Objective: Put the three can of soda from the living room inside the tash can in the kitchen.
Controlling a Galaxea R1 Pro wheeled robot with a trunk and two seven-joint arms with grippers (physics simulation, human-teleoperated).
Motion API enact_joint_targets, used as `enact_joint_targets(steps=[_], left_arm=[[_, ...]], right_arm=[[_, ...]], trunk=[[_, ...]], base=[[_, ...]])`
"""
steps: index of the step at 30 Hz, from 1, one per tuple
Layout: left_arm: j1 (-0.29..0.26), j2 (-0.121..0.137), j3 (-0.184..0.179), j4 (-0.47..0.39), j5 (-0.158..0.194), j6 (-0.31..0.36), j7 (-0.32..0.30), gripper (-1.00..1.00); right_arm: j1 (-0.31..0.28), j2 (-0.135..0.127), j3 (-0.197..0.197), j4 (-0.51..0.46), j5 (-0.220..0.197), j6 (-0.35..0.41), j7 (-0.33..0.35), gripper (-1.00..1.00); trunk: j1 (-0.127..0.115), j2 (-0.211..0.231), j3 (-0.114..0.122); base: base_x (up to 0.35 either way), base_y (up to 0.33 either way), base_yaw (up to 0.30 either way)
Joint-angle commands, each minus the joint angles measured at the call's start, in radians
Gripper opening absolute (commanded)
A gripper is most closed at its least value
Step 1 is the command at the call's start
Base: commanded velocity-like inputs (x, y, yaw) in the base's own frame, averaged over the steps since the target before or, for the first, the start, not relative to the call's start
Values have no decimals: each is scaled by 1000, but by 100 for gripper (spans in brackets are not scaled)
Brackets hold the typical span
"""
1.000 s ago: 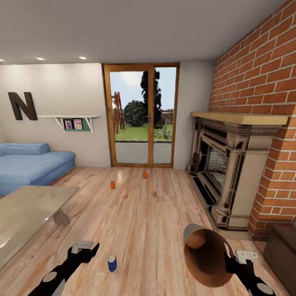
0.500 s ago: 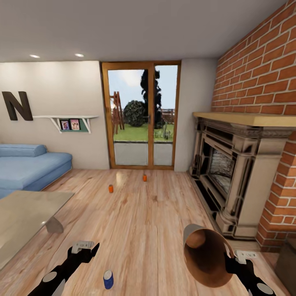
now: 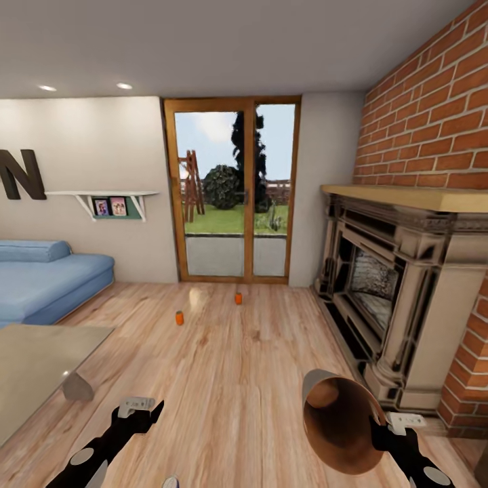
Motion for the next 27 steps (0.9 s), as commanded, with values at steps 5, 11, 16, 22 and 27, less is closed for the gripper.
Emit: enact_joint_targets(steps=[5,11,16,22,27], left_arm=[[0,0,0,12,0,4,0,100],[-1,0,1,61,1,4,0,100],[-1,0,3,68,1,6,7,100],[-6,-3,5,67,3,94,68,100],[-9,-34,1,57,4,250,88,100]], right_arm=[[-1,0,-1,-3,-5,0,-1,-100],[-1,0,-1,-3,-5,0,-1,-100],[-1,0,0,-9,-5,0,-1,-100],[-4,0,1,-25,-7,1,3,-100],[-6,11,37,-87,-7,2,18,-100]], trunk=[[0,0,0],[0,0,0],[0,0,0],[0,0,0],[0,0,0]], base=[[323,0,0],[235,0,0],[42,0,0],[57,0,0],[26,0,0]])
